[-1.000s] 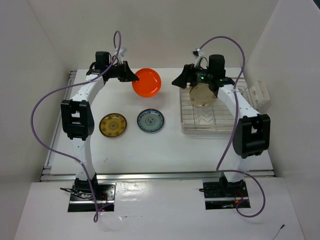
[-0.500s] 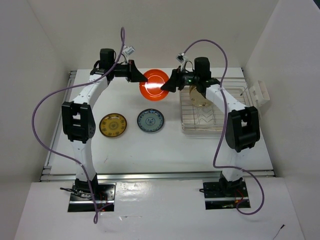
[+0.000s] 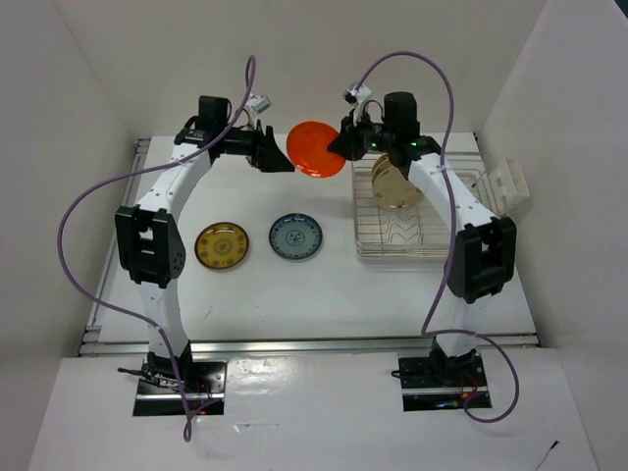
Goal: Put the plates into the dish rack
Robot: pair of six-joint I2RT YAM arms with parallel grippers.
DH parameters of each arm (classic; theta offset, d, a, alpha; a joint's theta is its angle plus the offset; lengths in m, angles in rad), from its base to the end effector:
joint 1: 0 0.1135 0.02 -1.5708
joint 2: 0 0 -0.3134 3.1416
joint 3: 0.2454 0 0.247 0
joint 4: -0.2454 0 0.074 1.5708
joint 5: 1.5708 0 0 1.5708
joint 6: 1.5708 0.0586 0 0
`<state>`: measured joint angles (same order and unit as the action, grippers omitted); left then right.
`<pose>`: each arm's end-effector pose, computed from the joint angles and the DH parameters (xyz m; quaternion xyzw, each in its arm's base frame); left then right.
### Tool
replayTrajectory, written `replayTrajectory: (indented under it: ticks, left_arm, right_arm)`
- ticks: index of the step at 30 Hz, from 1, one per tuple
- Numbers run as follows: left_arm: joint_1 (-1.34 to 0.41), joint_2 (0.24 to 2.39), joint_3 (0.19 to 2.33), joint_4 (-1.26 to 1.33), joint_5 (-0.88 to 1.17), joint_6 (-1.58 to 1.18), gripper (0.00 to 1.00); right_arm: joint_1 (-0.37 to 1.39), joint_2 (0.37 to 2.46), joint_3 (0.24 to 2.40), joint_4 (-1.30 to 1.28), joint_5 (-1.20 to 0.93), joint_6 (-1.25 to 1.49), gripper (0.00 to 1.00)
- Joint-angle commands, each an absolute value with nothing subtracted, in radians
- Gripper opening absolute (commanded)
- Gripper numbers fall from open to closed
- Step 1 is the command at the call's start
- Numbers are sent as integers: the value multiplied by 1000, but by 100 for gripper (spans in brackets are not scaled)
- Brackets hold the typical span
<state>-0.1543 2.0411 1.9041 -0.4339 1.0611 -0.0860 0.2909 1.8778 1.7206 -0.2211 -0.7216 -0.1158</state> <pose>0.4802 -0.1265 0.3642 0.2683 0.7482 -0.4904 0.3573 0.4395 0.1720 0.3904 -0.3505 0.7182 0.3369 0.4978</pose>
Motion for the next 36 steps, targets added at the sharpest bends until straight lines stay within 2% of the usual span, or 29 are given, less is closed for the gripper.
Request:
replayTrajectory:
  ticks: [1, 6, 10, 17, 21, 24, 32, 36]
  left_arm:
    - [-111, 1924, 1970, -561, 997, 52, 100]
    - [3, 1847, 1937, -583, 895, 71, 100]
    - [34, 1847, 1919, -583, 686, 71, 100]
    - [34, 1867, 1865, -545, 653, 26, 100]
    - [34, 1888, 1856, -535, 653, 12, 100]
    - [34, 1899, 1856, -535, 653, 12, 100]
    - [52, 1942, 1856, -526, 675, 21, 100]
    - [61, 1965, 1875, -537, 675, 21, 100]
  right_arm:
    - [281, 1677, 1769, -267, -552, -409, 0]
    - [261, 1470, 1648, -385, -453, -758, 0]
    - [261, 1347, 1537, -501, -330, -906, 0]
    - [261, 1324, 1458, -719, -51, -1054, 0]
    - [261, 1315, 1379, -689, -8, -1140, 0]
    - [241, 1302, 1310, -569, 26, -1173, 0]
    - [200, 1312, 1283, -388, 35, -1354, 0]
    - [190, 1361, 1295, -388, -15, -1373, 0]
